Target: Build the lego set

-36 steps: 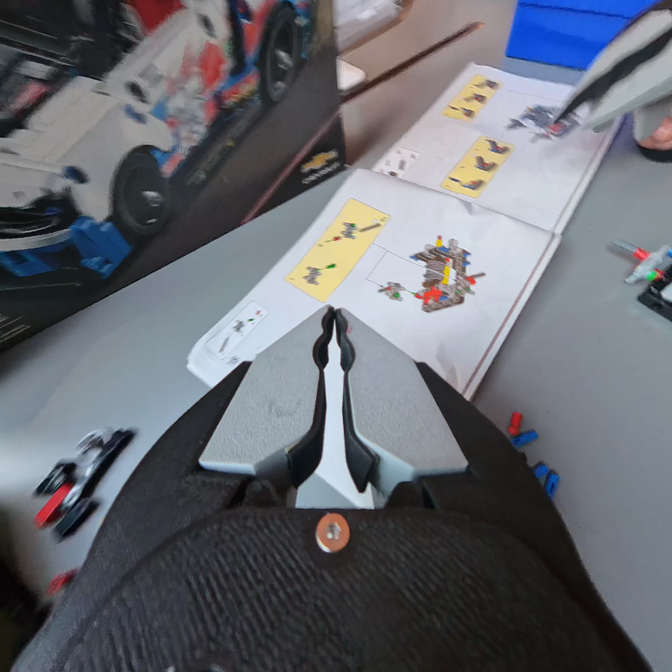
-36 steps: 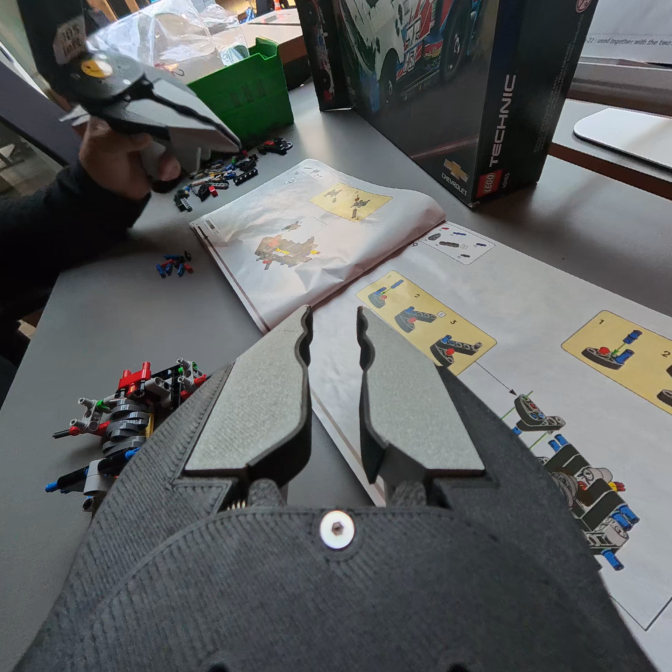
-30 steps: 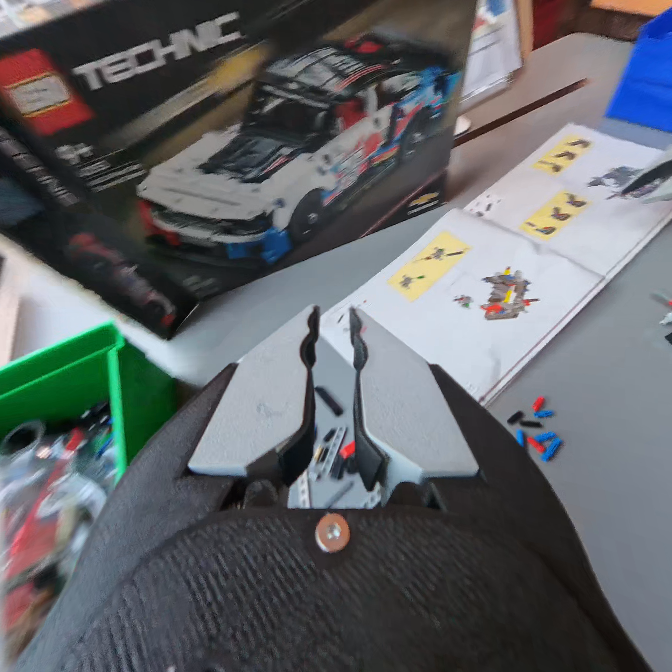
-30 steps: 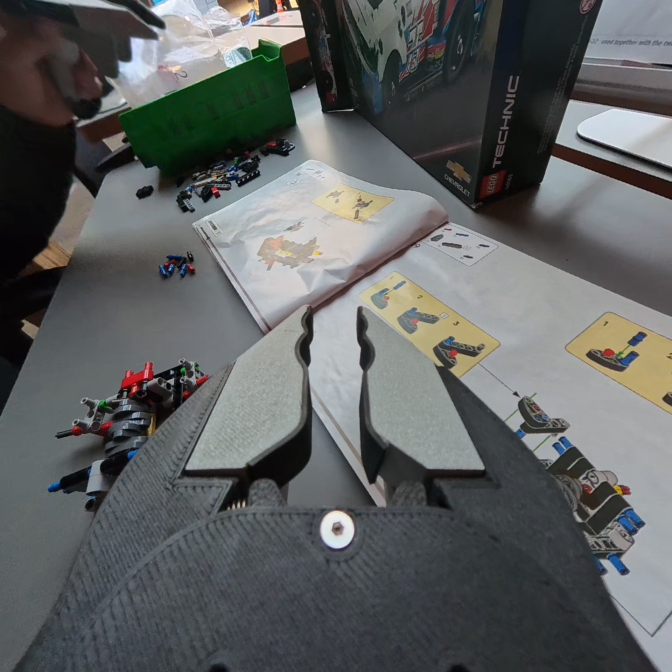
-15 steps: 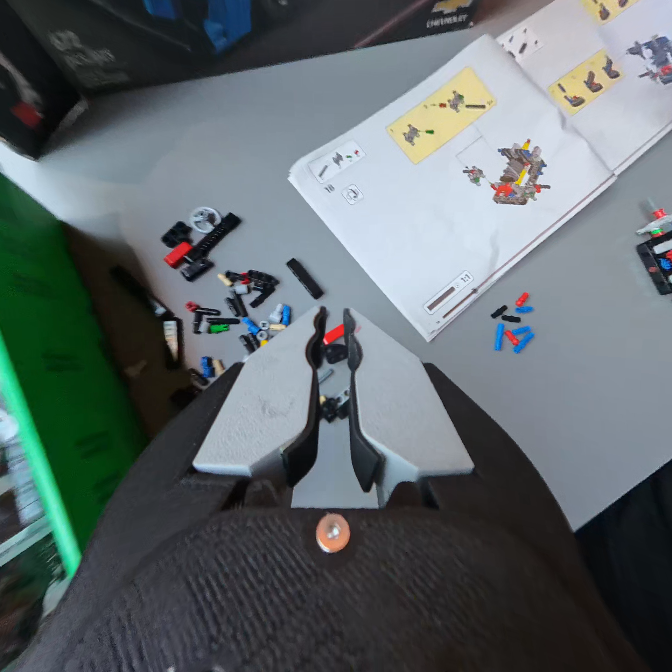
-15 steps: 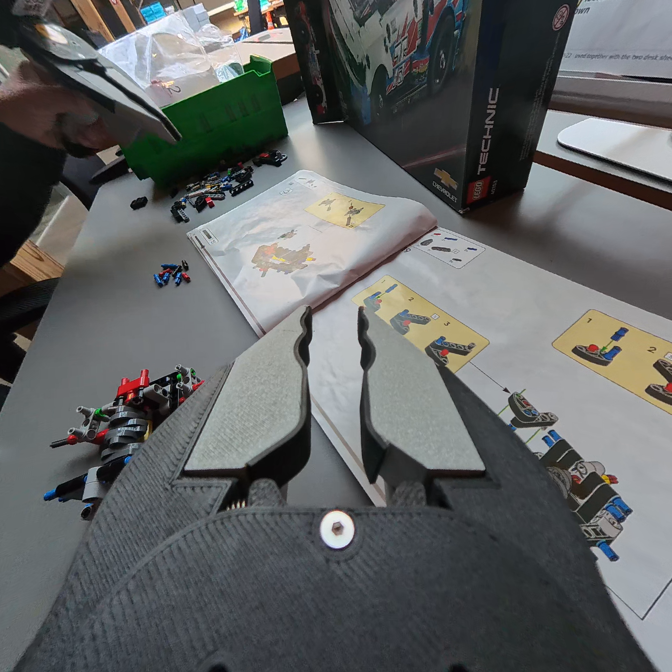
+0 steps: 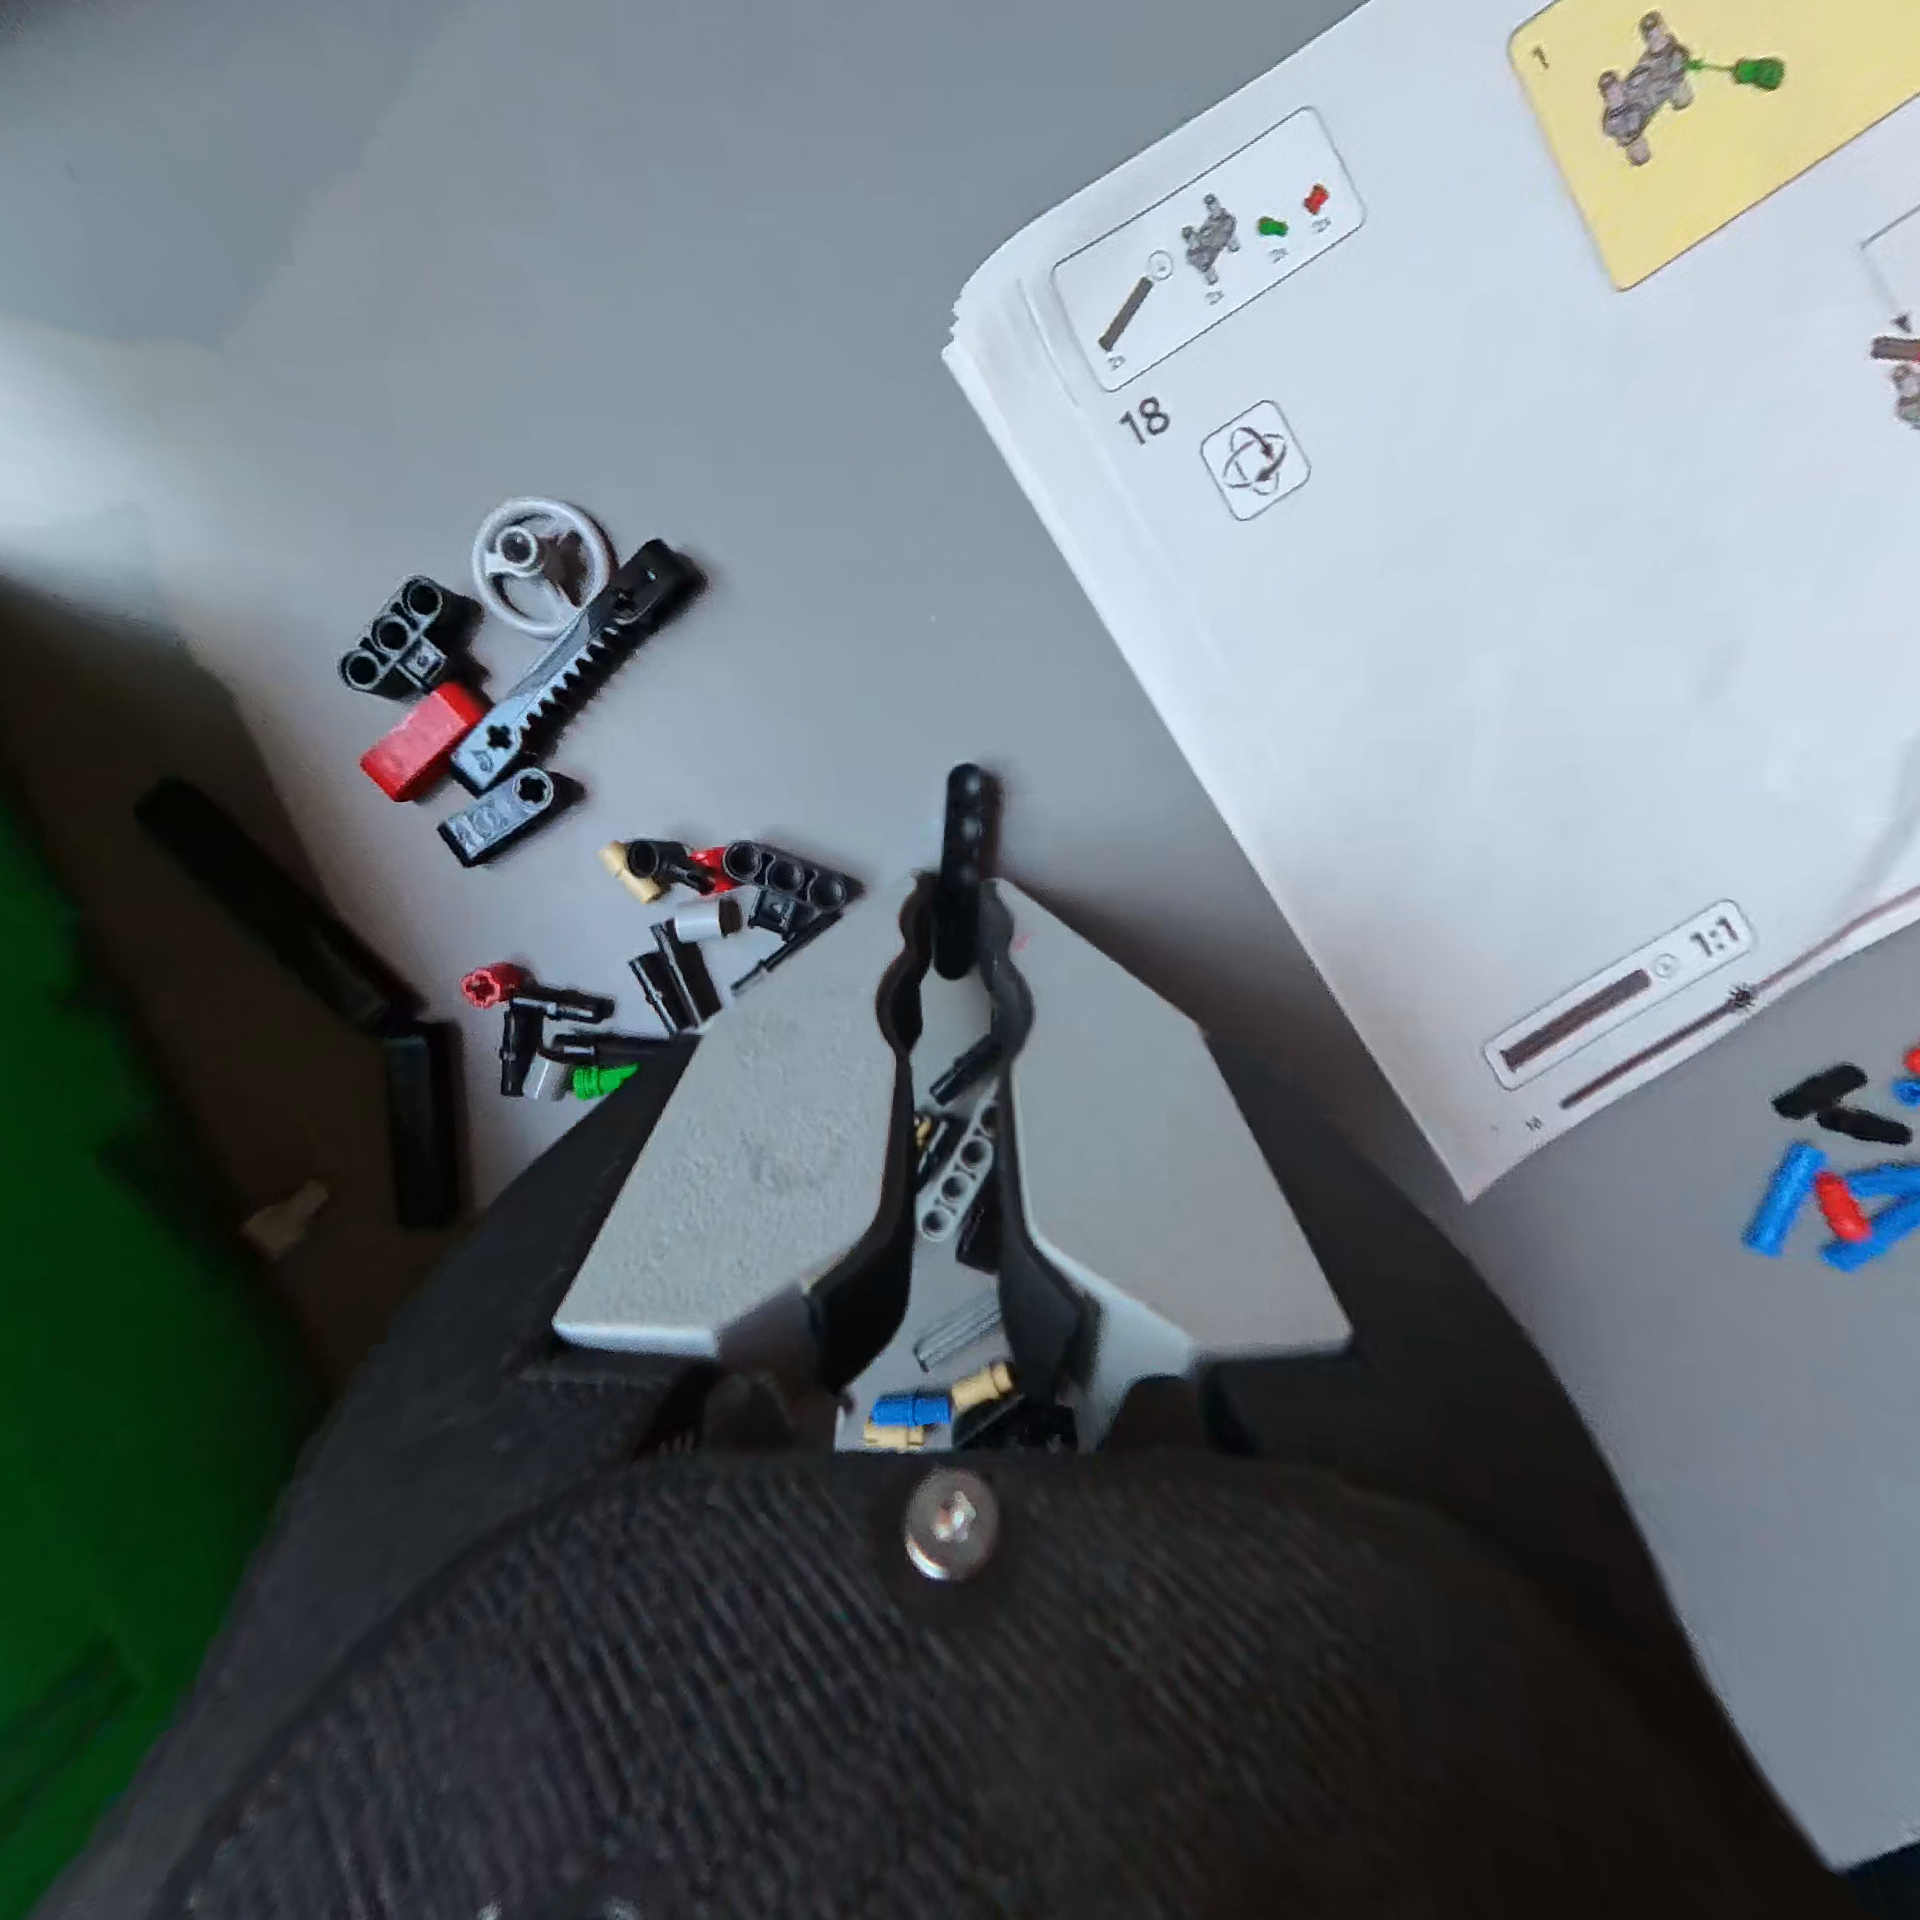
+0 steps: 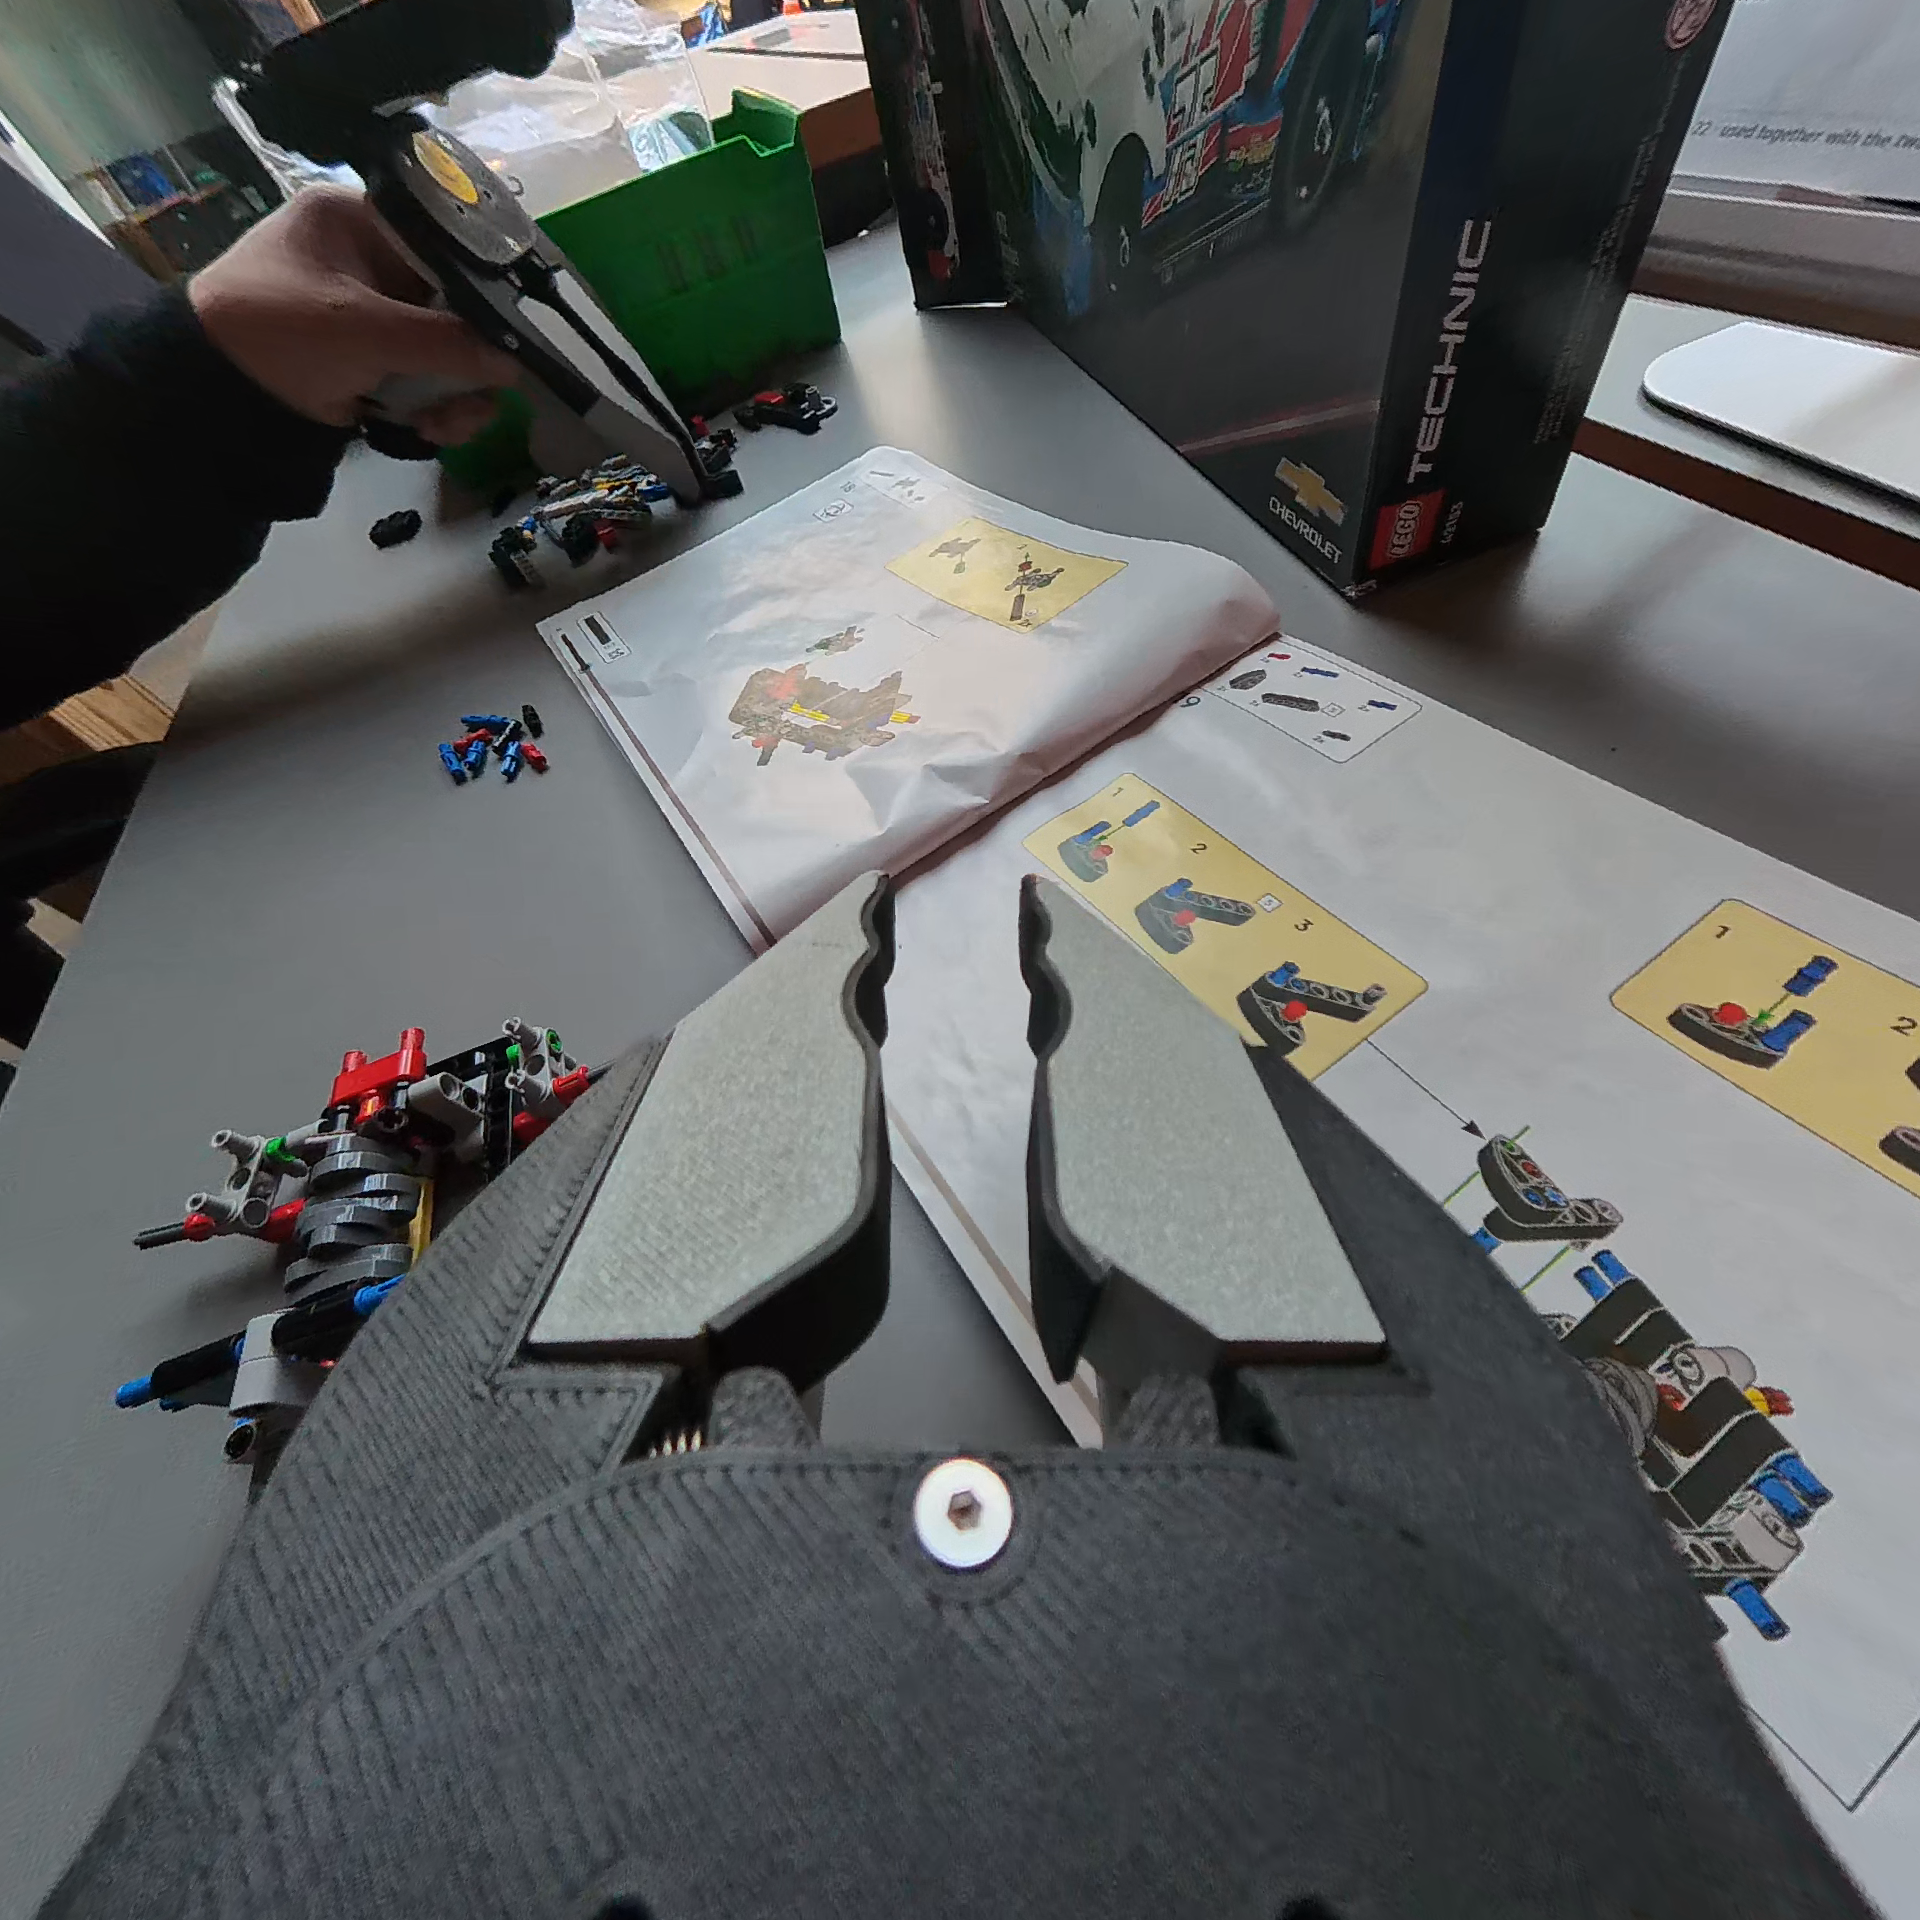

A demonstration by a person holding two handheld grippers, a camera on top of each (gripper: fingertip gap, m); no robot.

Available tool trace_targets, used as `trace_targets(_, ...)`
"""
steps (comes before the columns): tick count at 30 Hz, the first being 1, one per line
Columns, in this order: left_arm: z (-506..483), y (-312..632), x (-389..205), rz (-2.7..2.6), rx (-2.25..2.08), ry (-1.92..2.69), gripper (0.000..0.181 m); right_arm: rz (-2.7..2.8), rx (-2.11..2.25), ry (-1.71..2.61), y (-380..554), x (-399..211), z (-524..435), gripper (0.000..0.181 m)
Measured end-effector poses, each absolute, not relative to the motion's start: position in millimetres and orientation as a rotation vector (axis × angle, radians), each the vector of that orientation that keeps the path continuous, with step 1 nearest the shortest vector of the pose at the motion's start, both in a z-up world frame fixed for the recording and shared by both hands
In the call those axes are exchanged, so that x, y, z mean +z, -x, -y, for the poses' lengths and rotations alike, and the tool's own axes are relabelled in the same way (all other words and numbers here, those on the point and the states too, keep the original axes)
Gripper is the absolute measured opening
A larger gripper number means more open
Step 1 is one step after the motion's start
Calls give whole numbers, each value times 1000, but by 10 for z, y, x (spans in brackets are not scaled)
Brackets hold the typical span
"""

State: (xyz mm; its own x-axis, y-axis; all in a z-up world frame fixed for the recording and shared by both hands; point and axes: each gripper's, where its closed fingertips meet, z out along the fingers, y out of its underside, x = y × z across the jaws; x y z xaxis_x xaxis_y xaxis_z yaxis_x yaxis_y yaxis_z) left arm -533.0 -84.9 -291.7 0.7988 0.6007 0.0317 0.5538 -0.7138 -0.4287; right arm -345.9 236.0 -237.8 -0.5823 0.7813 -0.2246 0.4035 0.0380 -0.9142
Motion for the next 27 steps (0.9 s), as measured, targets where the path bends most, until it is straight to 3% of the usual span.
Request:
trace_targets(11,738,5160,-2722,719,163,2596,5,1982,1555,1200,3461,-2378,-2360,21)
trace_targets(18,120,4067,-2357,179,-49,2602,5,1993,1545,1196,3459,-2391,-2349,21)
trace_targets(27,-321,3260,-2707,-101,-53,2771,5,1988,1543,1188,3456,-2382,-2349,20)
